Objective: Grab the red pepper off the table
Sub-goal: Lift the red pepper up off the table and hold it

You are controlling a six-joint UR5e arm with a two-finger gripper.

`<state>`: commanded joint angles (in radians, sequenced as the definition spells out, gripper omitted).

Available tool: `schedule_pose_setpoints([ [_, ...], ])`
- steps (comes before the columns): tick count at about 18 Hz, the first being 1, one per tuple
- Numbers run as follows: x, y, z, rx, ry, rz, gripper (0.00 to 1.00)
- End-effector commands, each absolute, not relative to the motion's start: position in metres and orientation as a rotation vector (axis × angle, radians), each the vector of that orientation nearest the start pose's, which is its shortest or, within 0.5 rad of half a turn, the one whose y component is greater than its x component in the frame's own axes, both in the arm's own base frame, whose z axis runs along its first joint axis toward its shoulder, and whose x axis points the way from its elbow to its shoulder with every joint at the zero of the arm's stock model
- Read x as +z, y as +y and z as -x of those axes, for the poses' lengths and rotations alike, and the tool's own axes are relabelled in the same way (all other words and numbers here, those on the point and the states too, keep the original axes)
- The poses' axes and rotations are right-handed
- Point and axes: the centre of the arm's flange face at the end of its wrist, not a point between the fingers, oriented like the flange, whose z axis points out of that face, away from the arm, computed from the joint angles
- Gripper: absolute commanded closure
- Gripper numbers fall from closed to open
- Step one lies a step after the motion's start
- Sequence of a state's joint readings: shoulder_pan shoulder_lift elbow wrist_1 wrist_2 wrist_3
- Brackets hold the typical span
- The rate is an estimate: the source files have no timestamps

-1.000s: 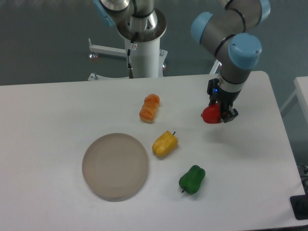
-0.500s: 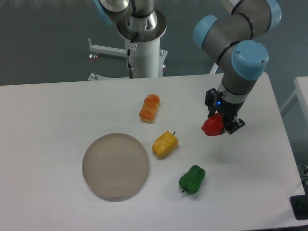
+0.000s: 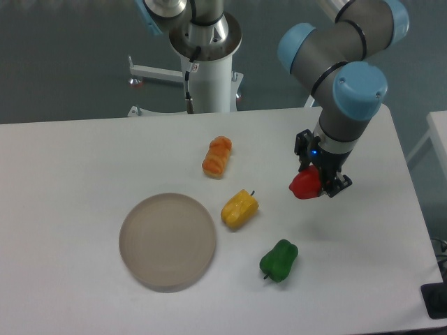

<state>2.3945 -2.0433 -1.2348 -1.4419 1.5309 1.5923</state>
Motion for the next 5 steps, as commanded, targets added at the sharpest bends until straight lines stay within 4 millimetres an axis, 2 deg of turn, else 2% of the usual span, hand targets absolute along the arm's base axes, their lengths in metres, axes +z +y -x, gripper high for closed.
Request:
schedule_pose_setpoints([
  [5,0.387,0.5628,0.4059,-0.032,1.165,2.882,0.63],
])
